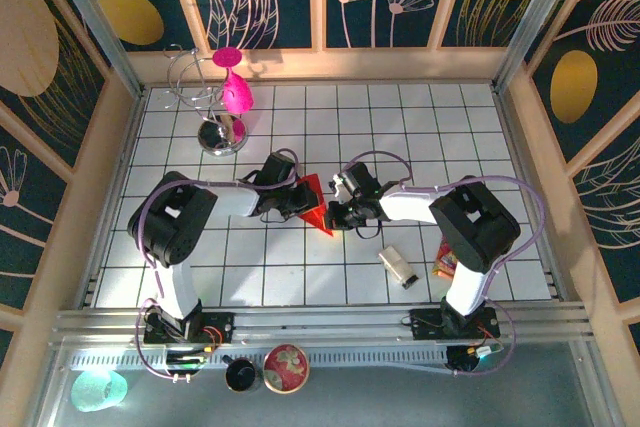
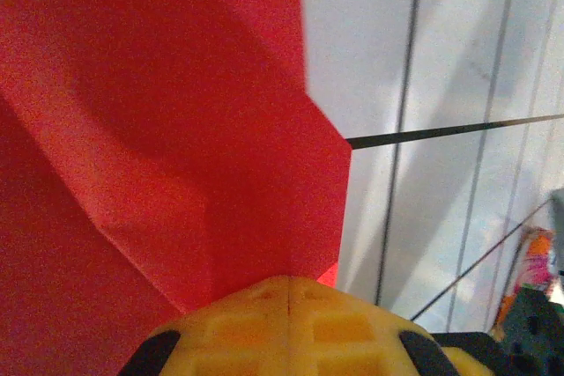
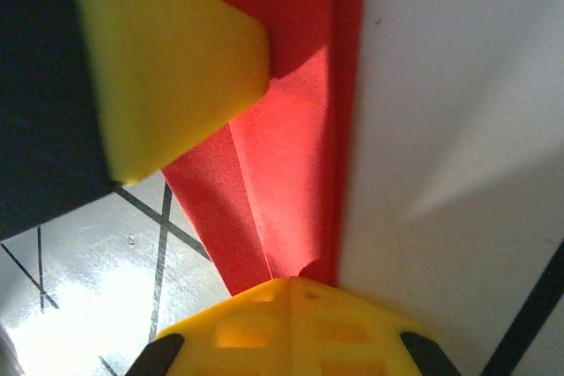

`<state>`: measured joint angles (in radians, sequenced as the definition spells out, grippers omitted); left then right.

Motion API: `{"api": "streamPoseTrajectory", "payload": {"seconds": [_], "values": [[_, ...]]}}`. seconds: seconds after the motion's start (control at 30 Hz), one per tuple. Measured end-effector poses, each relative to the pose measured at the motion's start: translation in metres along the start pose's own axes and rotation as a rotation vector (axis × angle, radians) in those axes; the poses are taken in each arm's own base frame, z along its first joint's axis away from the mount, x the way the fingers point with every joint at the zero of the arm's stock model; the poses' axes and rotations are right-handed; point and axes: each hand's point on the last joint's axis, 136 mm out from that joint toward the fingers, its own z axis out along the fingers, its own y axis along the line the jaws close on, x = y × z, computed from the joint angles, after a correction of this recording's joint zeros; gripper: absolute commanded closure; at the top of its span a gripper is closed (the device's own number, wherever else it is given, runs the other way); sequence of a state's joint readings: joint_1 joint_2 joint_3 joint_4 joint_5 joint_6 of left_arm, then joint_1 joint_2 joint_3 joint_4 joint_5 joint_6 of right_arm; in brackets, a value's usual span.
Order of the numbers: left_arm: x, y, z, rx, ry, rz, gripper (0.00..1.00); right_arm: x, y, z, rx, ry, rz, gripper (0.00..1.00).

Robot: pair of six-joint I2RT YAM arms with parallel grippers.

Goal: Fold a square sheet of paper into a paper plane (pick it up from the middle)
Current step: Fourth fold the wing at the center of the table.

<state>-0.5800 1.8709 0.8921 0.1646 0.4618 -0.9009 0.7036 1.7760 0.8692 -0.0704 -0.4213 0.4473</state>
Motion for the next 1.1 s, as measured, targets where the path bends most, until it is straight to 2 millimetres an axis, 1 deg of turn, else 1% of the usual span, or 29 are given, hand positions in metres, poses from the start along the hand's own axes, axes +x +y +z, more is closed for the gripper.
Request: {"api": "streamPoseTrajectory", "payload": {"seconds": [0.07, 0.4, 0.5, 0.57, 0.67, 0.9, 1.1], "values": [[0.001, 0.003, 0.002, -0.012, 0.007, 0.001, 0.95, 0.000, 0.000, 0.000, -0.002, 0.002, 0.001, 0.99], [-0.007, 0.003, 0.004, -0.054, 0.006, 0.025, 0.93, 0.002, -0.002, 0.001, 0.003, 0.007, -0.023, 0.98], [-0.022, 0.006, 0.003, -0.067, -0.020, 0.033, 0.92, 0.003, -0.003, 0.001, 0.002, 0.007, -0.036, 0.98], [-0.037, 0.012, -0.001, -0.071, -0.046, 0.028, 0.92, 0.002, -0.003, 0.001, 0.002, 0.005, -0.043, 0.98], [-0.054, 0.020, -0.005, -0.060, -0.053, 0.021, 0.92, 0.003, -0.003, 0.001, 0.000, 0.003, -0.046, 0.98], [-0.070, 0.023, -0.006, -0.031, -0.023, 0.044, 0.90, -0.006, -0.002, 0.004, -0.007, -0.032, -0.059, 0.99], [-0.096, 0.036, -0.017, -0.047, -0.082, 0.045, 0.89, -0.006, -0.004, 0.004, -0.011, -0.041, -0.060, 0.99]]}}
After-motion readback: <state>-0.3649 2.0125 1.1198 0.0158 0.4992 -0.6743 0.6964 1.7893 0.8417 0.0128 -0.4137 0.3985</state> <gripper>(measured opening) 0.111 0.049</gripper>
